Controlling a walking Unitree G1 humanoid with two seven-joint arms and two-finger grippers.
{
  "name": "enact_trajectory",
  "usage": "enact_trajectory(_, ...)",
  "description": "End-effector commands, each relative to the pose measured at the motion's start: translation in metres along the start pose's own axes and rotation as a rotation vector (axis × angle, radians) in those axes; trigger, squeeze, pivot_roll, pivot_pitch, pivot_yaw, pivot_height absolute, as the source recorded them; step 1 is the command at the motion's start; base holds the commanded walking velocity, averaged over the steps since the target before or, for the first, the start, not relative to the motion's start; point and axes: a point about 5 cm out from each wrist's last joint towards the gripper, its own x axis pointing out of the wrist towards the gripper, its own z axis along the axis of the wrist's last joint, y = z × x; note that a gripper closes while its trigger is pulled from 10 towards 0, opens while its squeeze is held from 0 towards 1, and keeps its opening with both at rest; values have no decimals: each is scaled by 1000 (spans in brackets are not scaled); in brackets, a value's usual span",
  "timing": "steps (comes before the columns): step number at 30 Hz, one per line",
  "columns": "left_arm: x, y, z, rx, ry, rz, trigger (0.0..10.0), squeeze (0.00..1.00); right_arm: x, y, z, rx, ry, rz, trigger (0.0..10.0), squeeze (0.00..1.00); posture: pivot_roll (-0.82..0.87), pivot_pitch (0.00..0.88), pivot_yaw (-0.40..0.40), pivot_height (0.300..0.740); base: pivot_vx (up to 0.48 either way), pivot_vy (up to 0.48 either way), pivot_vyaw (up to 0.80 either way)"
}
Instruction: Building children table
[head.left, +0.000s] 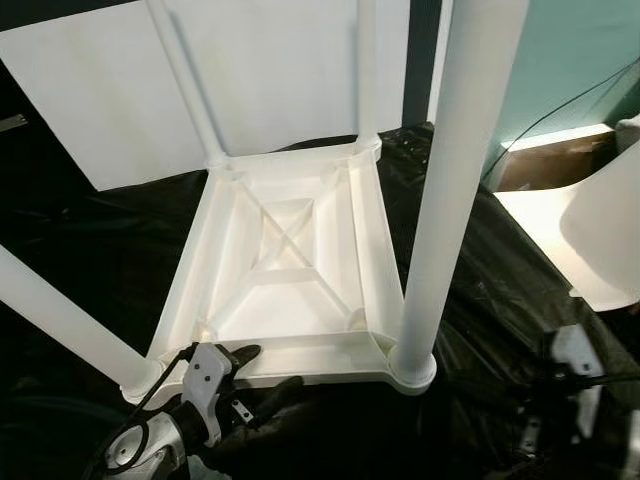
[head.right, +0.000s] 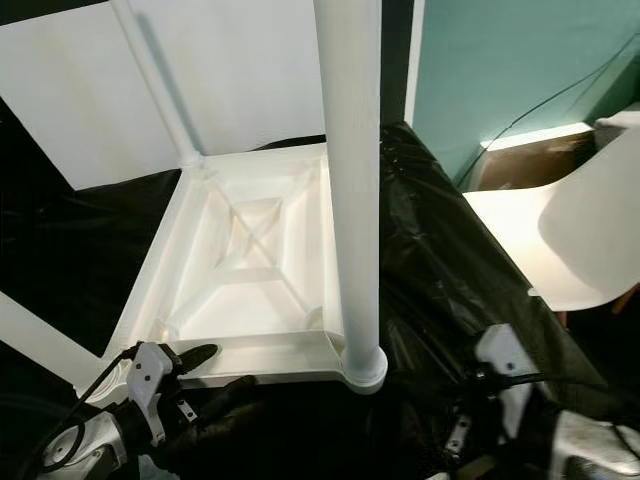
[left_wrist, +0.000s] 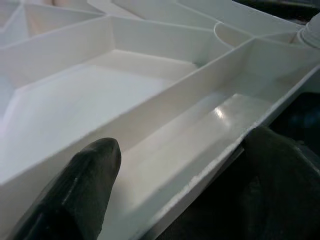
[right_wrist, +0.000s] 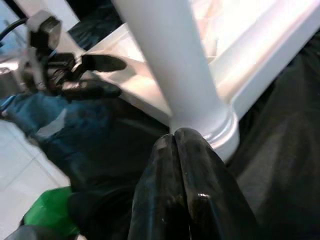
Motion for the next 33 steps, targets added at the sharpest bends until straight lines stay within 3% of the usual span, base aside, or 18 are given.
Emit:
enact_trajectory(1, -5, 4, -1, -10, 13, 42, 10000, 945, -1, 2, 3, -3, -4, 23, 10000, 0, -137, 0, 98, 740, 0, 0, 0)
enact_trajectory(6, -1, 8, -2, 0, 24, 53, 10000, 945, 8, 0, 7, -23, -56, 109, 10000, 0, -144, 0, 98, 740, 0, 0, 0)
enact_trajectory(13, 0, 23, -15, 54, 135, 171, 10000, 949, 33, 1, 4, -4, -89, 249, 10000, 12, -110, 0, 82, 740, 0, 0, 0)
enact_trajectory(23, 2, 20, -23, 42, 170, 209, 10000, 953, 59, -13, 10, -66, -106, 275, 10000, 12, -74, 0, 66, 740, 0, 0, 0)
enact_trajectory(24, 3, 17, -27, 38, 172, 212, 10000, 945, 75, -20, 19, -99, -146, 248, 10000, 4, -65, 0, 59, 740, 0, 0, 0)
enact_trajectory(25, 3, 17, -27, 38, 172, 212, 10000, 945, 75, -20, 19, -99, -146, 248, 10000, 4, -65, 0, 59, 740, 0, 0, 0)
enact_trajectory(26, 6, 10, -33, 35, 178, 213, 10000, 945, 108, -23, 41, -147, -239, 196, 10000, 4, -57, 0, 52, 740, 0, 0, 0)
enact_trajectory(27, 6, 10, -33, 35, 178, 213, 10000, 945, 108, -23, 41, -147, -239, 196, 10000, 4, -57, 0, 52, 740, 0, 0, 0)
enact_trajectory(29, 8, 7, -36, 33, 179, 208, 10000, 945, 127, -20, 53, -150, -296, 157, 10000, 4, -51, 0, 49, 740, 0, 0, 0)
enact_trajectory(33, 10, 5, -37, 27, 177, 198, 10000, 949, 134, -23, 58, -141, -329, 81, 10000, 0, -52, 0, 48, 740, 0, 0, 0)
